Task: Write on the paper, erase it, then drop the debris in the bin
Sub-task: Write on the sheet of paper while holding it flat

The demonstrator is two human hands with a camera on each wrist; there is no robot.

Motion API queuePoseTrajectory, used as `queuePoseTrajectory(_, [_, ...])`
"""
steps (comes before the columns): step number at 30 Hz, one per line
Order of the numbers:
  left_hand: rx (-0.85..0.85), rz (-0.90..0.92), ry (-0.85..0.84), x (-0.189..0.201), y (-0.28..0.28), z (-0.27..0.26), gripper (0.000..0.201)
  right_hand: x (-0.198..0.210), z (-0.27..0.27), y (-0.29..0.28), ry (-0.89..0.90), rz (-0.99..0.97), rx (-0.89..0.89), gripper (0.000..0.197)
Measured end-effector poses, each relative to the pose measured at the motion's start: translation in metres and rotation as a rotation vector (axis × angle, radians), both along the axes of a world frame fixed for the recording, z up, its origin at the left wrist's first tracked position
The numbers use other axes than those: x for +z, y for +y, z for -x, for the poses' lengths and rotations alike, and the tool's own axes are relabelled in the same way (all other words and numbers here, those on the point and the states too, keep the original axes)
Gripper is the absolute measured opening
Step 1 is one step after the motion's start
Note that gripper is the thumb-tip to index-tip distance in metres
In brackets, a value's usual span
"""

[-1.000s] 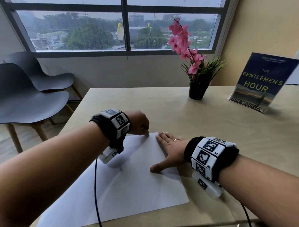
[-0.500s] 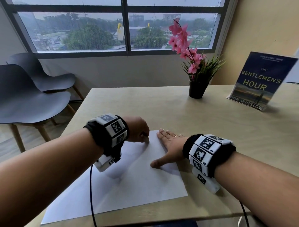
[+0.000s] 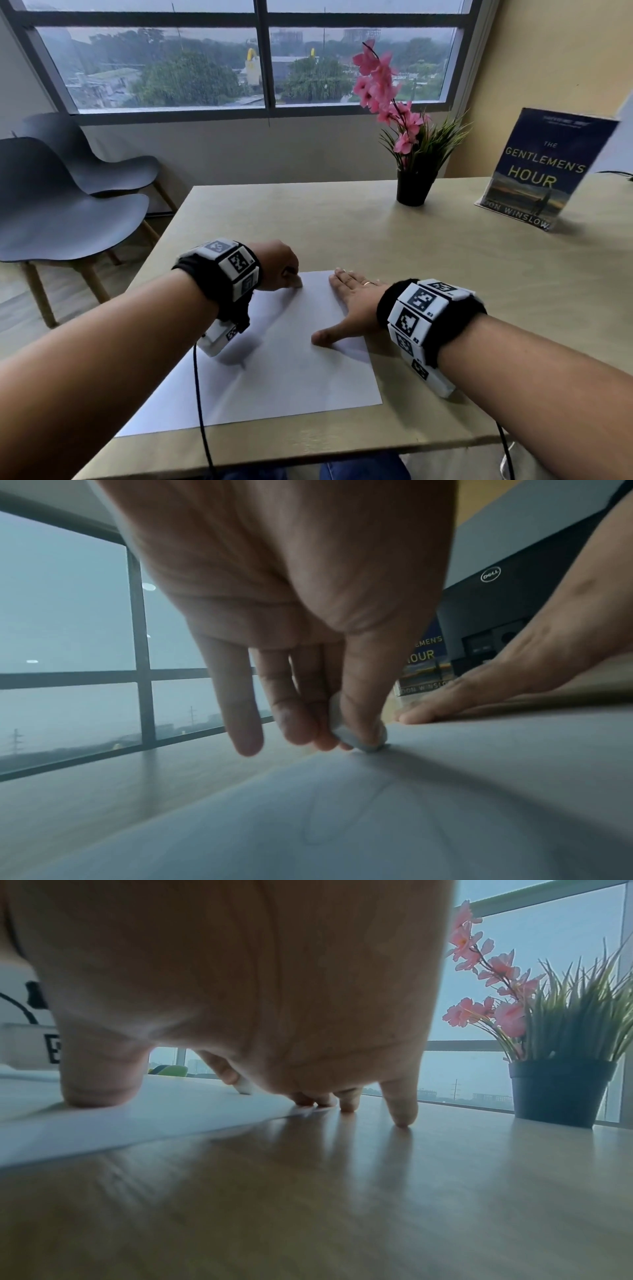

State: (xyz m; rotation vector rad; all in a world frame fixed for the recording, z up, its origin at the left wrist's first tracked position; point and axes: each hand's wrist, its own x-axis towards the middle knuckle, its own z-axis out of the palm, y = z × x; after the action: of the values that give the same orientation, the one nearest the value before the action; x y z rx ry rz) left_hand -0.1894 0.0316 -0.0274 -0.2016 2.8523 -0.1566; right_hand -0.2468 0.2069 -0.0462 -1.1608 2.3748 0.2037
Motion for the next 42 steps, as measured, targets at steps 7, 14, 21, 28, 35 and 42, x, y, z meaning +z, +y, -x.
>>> queuePoseTrajectory(7, [-0.051,-0.054,-0.033,-0.004,0.013,-0.003,0.033,-0.001,0.003,0.0,-0.016,-0.006,0.006,0.119])
queuePoseTrajectory(14, [-0.064,-0.045,-0.021,-0.004,0.018,0.005,0.031,-0.001,0.013,0.002,-0.048,-0.003,0.022,0.12])
queuePoseTrajectory(21, [-0.01,-0.036,-0.003,0.005,0.011,0.019,0.033,-0.003,0.015,0.002,-0.052,-0.019,0.011,0.121])
queuePoseTrajectory(28, [-0.061,-0.021,0.011,0.004,0.022,0.026,0.035,-0.004,0.016,0.002,-0.05,-0.014,0.009,0.12])
queuePoseTrajectory(35, [-0.192,0.046,-0.035,0.002,0.037,0.023,0.035,-0.004,0.017,0.001,-0.05,-0.025,0.006,0.122])
queuePoseTrajectory(42, [-0.131,0.03,-0.013,0.002,0.028,0.018,0.03,-0.004,0.015,0.001,-0.039,-0.018,-0.004,0.121])
